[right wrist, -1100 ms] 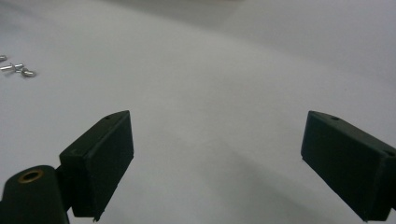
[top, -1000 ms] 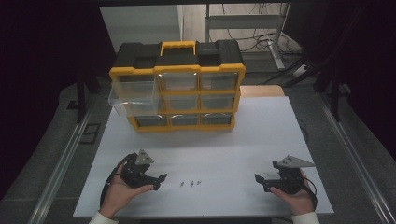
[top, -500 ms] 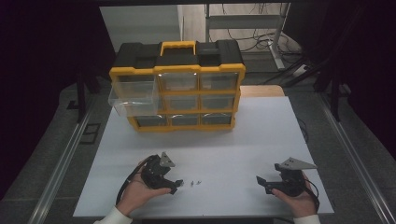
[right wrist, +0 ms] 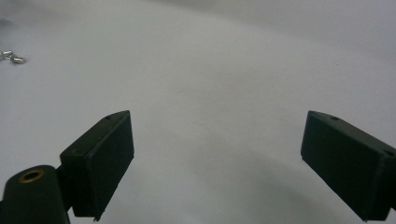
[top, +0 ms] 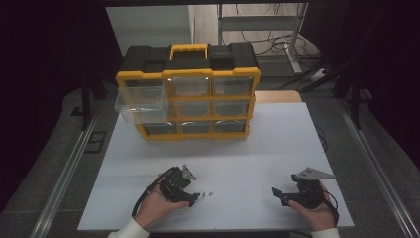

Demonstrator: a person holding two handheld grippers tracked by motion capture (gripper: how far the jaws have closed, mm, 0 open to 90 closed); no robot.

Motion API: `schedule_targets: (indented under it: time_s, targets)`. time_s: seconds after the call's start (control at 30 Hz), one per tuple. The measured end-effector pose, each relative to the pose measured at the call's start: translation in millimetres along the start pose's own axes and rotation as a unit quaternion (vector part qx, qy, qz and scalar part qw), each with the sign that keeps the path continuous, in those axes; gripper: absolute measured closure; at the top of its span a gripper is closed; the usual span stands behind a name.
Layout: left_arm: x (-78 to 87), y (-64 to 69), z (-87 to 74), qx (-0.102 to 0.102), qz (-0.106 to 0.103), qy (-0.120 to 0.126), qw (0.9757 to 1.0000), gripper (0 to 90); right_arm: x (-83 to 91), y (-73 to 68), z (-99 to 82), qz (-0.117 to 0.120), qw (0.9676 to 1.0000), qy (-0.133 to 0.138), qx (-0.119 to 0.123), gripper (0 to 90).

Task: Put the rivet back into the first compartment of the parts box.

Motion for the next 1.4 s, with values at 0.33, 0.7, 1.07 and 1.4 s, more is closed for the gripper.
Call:
schedule_targets:
  time_s: [0.33,0.7,1.07,1.4]
  targets:
    - [-4.2,2.8,-1.0,-0.005,-0.035,-0.023,0.9991,57.4,1.0,0.9,0.3,-0.004,0.9999,0.002,-0.01,9.9]
    - [-4.3,3.6,4.9,-0.015,-0.061,-0.04,0.9972,82.6,1.1,2.1,-0.3,-0.008,0.9999,-0.001,-0.013,10.3]
    - [6.7,-12.9,-3.7,0.013,-0.087,-0.017,0.996,83.0,1.3,3.0,-1.1,-0.011,0.9998,-0.002,-0.015,10.4]
    - [44.2,-49.1,-21.3,0.065,-0.088,0.027,0.9936,83.0,2.0,2.9,-1.4,-0.012,0.9998,-0.001,-0.017,10.4]
Point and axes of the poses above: each handheld gripper's, and its own axes: x roughly backward along the jaws, z roughly out of its top, y roughly to its right, the point moved 2 cm from there along -x, roughly forward along the jaws
